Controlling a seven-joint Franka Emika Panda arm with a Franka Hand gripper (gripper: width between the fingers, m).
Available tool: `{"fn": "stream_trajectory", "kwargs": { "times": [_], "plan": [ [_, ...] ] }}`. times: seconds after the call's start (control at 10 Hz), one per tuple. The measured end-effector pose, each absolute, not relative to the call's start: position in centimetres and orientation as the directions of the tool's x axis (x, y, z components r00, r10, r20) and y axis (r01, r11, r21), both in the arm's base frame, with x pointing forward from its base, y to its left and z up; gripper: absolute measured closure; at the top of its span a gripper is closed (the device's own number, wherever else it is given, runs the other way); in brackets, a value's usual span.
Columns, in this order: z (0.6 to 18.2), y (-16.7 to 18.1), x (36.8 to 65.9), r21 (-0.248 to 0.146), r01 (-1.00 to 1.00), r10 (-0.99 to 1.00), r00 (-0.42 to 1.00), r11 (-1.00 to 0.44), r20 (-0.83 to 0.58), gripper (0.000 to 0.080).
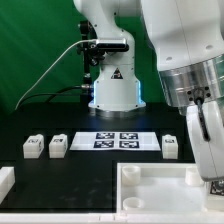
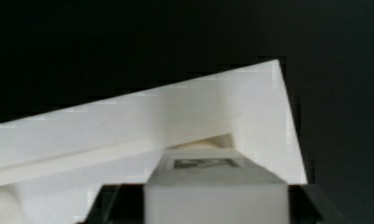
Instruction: Assemble one leg
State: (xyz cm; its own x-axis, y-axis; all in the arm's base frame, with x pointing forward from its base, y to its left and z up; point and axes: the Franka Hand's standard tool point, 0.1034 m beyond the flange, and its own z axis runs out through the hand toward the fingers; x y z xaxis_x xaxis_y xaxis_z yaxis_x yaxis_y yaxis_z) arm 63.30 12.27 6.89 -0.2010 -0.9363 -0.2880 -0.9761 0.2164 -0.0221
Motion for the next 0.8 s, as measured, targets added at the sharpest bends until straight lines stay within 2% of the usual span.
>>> {"fn": "stream_trajectory", "kwargs": {
  "times": [0.1,0.3,0.4,0.5,0.8],
  "plan": [
    [6.89,12.35,63.18,-0.039,-0.989,-0.951,-0.123,0.139,-0.285,0.0502],
    [6.65,12.41,62.81,-0.103,-0.982,-0.949,0.180,-0.158,-0.258,0.0502],
    [6.63,12.33,62.79,-0.136,-0.946,-0.917,0.320,-0.295,-0.237,0.0275],
    [6.63,12.33,62.80,-0.157,-0.913,-0.887,0.404,-0.376,-0.224,0.0172],
    [6.62,12.21,62.81,-0.219,-0.739,-0.723,0.671,-0.637,-0.162,0.0156]
  ]
}}
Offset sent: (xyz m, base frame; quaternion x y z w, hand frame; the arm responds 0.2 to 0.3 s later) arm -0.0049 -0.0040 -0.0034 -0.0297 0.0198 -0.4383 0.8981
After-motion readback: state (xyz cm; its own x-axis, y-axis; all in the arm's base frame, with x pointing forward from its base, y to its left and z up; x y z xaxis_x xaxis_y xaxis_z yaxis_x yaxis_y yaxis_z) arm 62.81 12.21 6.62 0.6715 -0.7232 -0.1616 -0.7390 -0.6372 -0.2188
